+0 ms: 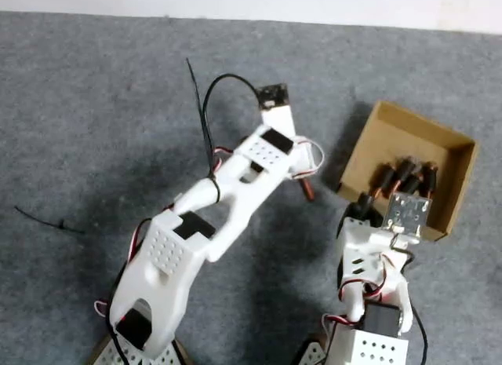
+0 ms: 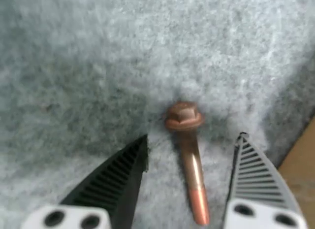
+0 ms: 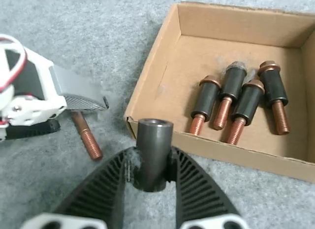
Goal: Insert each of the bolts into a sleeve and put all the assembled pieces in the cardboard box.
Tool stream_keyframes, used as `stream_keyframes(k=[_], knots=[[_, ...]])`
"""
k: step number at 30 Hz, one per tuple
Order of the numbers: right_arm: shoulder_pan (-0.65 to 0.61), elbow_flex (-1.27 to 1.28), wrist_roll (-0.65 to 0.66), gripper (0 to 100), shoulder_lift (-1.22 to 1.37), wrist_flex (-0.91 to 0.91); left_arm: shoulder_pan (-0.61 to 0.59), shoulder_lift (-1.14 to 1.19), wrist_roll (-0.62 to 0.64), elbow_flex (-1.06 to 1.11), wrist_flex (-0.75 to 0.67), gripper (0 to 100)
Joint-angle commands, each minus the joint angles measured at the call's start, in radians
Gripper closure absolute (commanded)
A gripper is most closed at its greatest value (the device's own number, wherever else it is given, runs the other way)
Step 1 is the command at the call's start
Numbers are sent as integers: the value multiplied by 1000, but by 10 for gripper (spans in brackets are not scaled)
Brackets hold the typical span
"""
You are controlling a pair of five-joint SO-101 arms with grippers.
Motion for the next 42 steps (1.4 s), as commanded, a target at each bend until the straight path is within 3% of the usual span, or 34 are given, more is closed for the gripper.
stream_keyframes(k=[1,9,16,25,31,35,42], knots=[[-5,-15,9,994,-12,-42,28,-4,8,-18,28,734],[-5,-12,9,994,-12,-59,28,-1,8,-18,23,740],[-5,4,9,994,-12,-62,28,-1,-25,-18,21,1000],[-10,8,9,994,-10,-97,36,-94,-198,4,34,996],[-134,8,18,994,-10,-101,-2,-255,-213,119,35,996],[-220,50,100,994,-10,-160,-27,-383,-267,217,32,996],[-363,122,187,994,-10,-278,-30,-688,-350,572,-212,996]])
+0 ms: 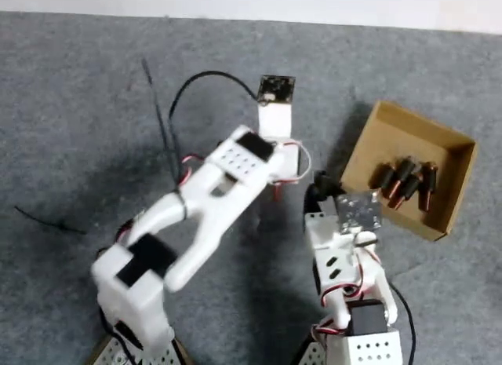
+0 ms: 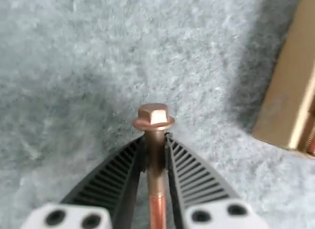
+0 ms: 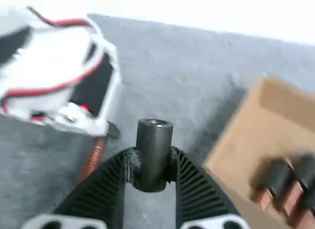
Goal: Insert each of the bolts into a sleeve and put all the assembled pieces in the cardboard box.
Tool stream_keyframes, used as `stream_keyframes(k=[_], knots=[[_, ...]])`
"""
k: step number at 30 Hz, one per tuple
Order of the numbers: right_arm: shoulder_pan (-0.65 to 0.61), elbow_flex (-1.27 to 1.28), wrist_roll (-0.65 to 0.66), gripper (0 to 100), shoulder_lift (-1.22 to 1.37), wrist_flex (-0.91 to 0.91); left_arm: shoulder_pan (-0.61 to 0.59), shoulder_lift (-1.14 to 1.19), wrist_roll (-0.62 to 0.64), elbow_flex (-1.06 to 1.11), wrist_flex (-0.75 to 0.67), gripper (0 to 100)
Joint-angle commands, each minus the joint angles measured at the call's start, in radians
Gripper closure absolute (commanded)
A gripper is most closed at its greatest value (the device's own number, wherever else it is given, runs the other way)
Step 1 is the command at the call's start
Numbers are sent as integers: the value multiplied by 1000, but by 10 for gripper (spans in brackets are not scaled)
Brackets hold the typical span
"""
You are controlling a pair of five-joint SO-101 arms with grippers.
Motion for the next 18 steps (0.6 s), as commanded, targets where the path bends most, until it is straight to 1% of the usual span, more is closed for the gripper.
stream_keyframes(k=[1,7,9,14,18], knots=[[-59,108,32,994,-10,-58,-2,-229,-52,177,-163,996],[-77,110,32,994,-10,-76,-19,-522,-149,504,-450,996],[-81,110,32,994,-10,-97,-21,-599,-163,593,-542,996],[-148,110,35,994,-7,-117,-62,-727,-155,748,-741,996],[-188,110,115,994,-5,-113,-76,-782,-155,812,-827,996]])
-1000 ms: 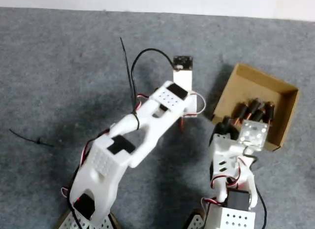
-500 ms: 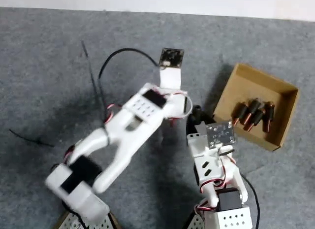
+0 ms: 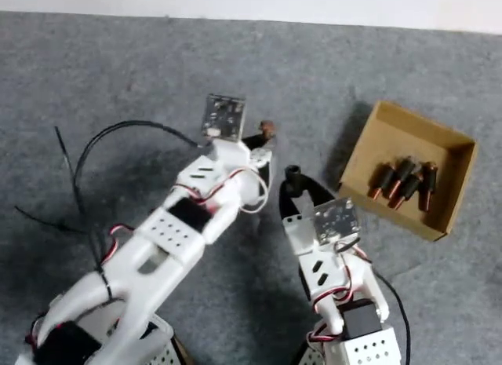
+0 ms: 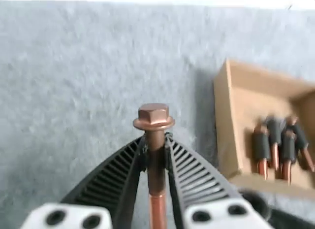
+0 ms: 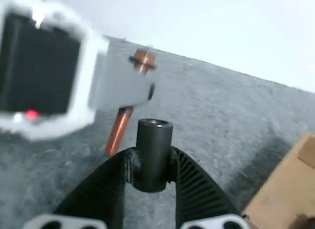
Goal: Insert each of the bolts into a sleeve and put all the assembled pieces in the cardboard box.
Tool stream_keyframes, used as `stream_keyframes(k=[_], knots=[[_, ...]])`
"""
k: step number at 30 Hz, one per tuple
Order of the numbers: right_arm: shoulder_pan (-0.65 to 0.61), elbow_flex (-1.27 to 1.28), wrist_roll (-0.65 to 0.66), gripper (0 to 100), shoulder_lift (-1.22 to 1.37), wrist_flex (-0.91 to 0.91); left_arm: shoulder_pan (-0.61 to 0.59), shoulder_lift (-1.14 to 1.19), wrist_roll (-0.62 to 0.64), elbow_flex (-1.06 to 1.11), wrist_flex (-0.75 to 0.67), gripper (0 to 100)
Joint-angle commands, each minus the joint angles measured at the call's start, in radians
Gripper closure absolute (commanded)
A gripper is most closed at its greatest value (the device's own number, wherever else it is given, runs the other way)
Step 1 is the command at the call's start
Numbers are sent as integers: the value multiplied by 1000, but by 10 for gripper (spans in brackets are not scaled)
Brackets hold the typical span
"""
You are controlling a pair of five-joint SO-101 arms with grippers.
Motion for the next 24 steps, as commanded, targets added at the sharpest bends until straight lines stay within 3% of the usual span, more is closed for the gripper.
stream_keyframes(k=[1,9,17,21,24], knots=[[-41,110,48,994,-5,-30,-15,-85,-3,24,-89,996],[-71,110,57,994,-5,-7,-25,-236,135,114,-133,996],[-71,111,58,994,-5,-7,-25,-458,147,213,-135,996],[-88,111,58,994,-5,-12,-56,-581,275,254,-130,996],[-113,111,58,994,-7,-13,-62,-634,295,274,-129,996]])
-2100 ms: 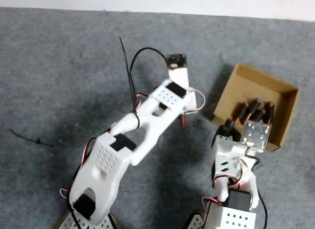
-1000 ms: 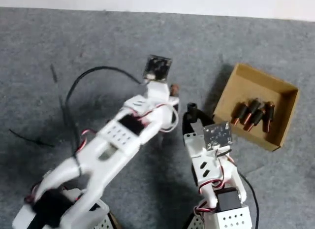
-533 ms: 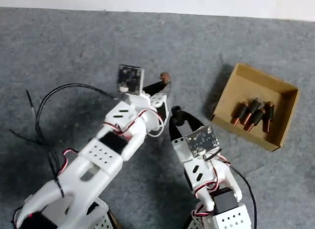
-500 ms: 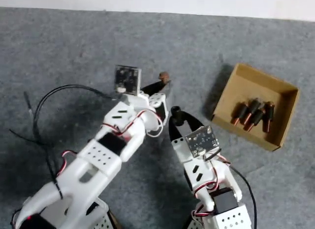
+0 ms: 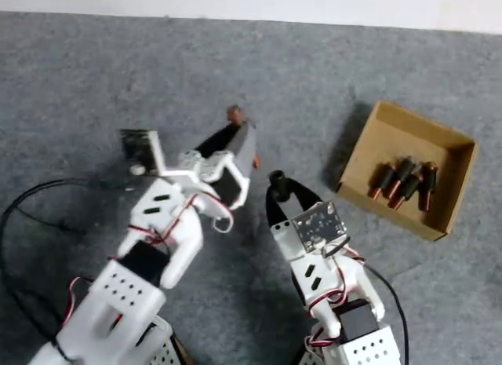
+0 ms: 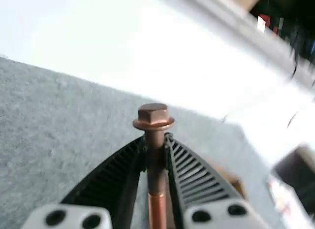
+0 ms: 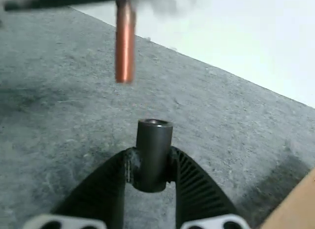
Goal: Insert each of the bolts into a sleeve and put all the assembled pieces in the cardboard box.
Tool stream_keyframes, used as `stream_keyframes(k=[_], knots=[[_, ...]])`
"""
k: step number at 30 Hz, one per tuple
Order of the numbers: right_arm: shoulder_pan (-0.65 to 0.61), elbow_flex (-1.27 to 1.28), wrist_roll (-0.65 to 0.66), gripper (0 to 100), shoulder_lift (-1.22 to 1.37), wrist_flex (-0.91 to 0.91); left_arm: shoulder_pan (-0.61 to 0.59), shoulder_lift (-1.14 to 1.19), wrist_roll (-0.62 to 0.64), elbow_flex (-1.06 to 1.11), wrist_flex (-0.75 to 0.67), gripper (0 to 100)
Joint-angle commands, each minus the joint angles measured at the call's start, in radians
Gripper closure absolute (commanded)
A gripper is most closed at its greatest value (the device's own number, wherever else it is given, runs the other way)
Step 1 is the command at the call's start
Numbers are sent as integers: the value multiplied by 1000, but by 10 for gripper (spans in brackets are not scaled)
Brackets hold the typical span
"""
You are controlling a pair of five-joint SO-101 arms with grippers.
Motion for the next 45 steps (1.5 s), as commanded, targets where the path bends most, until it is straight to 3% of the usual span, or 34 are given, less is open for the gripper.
stream_keyframes(k=[1,13,22,45], knots=[[-27,111,9,994,-8,-16,-8,-76,21,4,-23,996],[-38,111,9,994,-8,-105,81,-77,20,68,-23,996],[-133,111,101,994,-5,-50,73,-77,20,67,-28,996],[-131,108,100,994,-8,-50,4,-77,21,68,-26,996]])
